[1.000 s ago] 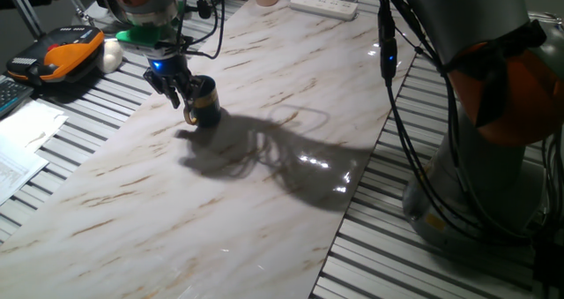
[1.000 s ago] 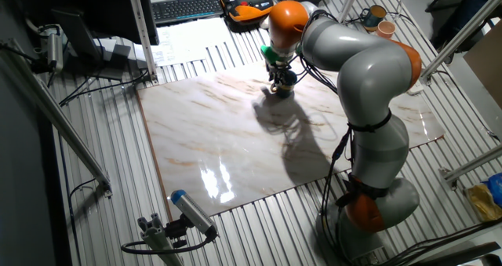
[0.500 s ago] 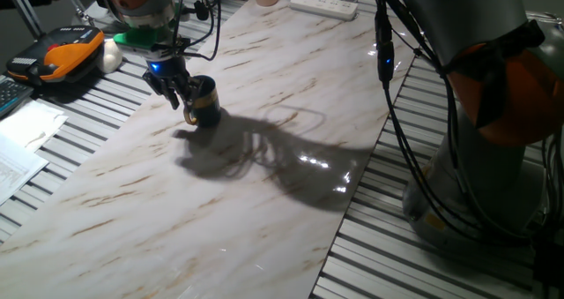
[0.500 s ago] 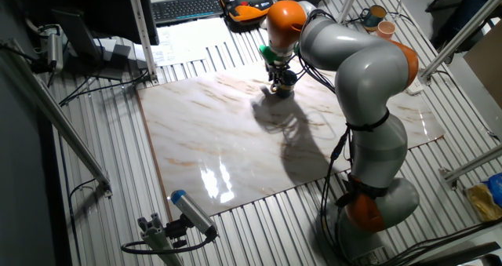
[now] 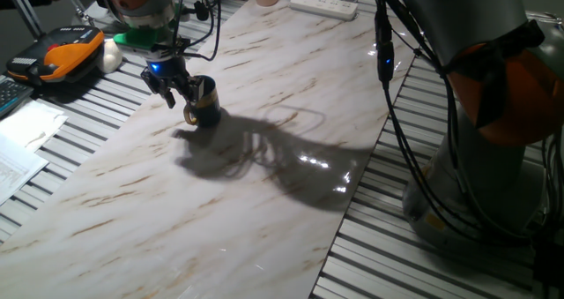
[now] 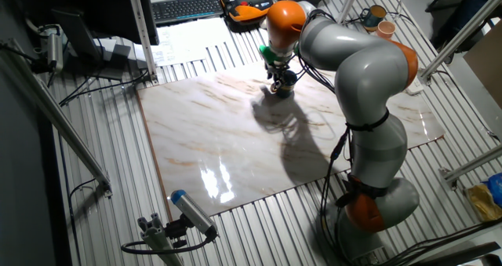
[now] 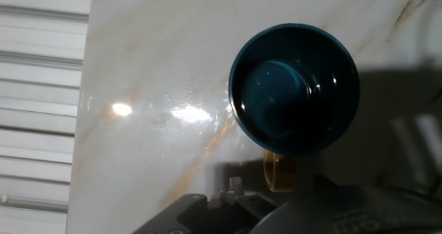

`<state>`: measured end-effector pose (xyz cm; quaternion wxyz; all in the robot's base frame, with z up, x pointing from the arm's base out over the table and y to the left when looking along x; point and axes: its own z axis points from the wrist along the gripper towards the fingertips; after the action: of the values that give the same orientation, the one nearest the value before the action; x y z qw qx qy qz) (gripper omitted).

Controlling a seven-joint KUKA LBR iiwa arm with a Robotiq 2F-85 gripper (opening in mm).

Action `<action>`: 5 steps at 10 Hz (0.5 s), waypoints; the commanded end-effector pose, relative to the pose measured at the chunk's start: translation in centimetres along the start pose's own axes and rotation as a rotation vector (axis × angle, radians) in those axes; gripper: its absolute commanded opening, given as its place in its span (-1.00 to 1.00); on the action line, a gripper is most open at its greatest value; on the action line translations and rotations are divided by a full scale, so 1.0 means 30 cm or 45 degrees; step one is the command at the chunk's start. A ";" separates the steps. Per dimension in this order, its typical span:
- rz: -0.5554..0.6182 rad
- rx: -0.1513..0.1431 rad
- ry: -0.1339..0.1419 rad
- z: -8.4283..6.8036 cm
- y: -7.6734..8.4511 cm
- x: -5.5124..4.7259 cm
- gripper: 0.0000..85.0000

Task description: Pick up the cup

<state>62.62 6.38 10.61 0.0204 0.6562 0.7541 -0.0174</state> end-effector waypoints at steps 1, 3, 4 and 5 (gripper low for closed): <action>0.002 0.004 -0.003 0.003 0.000 0.000 0.20; 0.004 0.012 -0.011 0.008 0.001 -0.001 0.20; 0.006 0.016 -0.014 0.009 0.001 -0.002 0.20; 0.006 0.020 -0.018 0.009 0.001 -0.002 0.20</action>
<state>62.65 6.31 10.34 0.0206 0.6583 0.7519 -0.0279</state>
